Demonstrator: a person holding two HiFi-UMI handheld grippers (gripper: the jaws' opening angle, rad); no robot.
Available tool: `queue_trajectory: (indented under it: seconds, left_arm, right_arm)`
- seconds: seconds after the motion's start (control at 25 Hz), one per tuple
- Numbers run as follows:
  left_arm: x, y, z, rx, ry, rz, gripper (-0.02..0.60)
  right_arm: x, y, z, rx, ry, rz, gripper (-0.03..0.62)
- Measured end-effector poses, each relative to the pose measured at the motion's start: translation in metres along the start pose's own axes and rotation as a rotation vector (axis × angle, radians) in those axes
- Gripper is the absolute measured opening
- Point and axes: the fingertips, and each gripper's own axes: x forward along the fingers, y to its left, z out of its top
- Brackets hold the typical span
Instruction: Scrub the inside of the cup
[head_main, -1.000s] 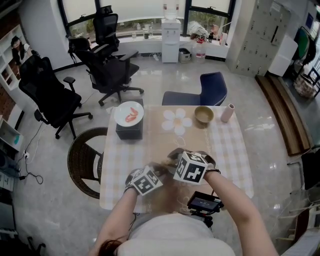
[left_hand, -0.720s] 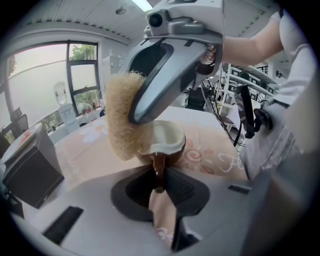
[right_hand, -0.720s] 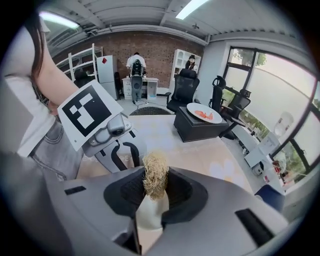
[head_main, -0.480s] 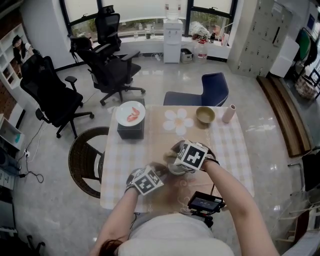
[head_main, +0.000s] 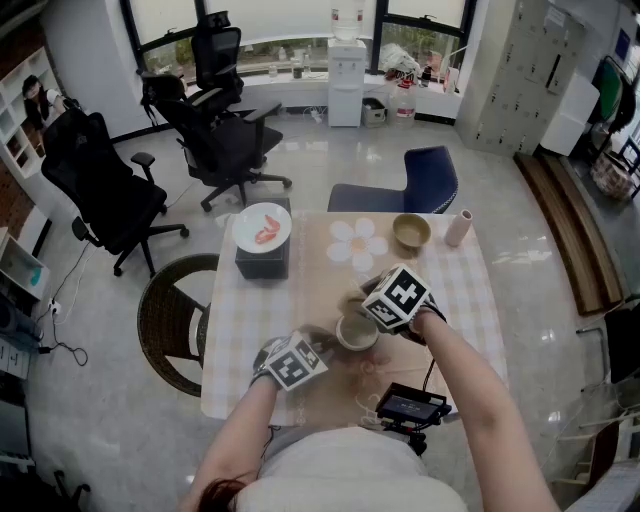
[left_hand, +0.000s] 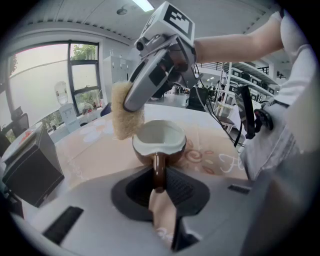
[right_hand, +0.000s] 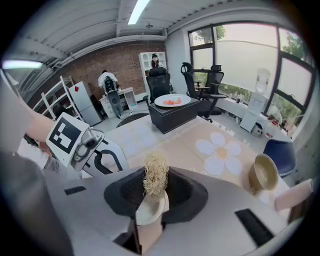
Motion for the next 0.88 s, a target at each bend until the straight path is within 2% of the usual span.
queue_trajectory:
  seconds: [0.24, 0.56, 0.68, 0.88]
  left_arm:
    - [0.0, 0.001, 0.0, -0.007, 0.0, 0.001, 0.058]
    - [0.001, 0.0, 0.0, -0.006, 0.001, 0.009, 0.058]
    - [0.001, 0.0, 0.001, -0.008, 0.001, 0.006, 0.058]
    - [-0.001, 0.0, 0.001, -0.013, -0.004, 0.009, 0.058]
  right_arm:
    - [-0.007, -0.016, -0.013, 0.152, -0.026, -0.003, 0.091]
    - [-0.017, -0.034, -0.039, 0.43, -0.088, 0.028, 0.091]
    - [-0.023, -0.037, -0.047, 0.483, -0.117, 0.041, 0.091]
    - [-0.033, -0.035, -0.06, 0.512, -0.139, 0.054, 0.091]
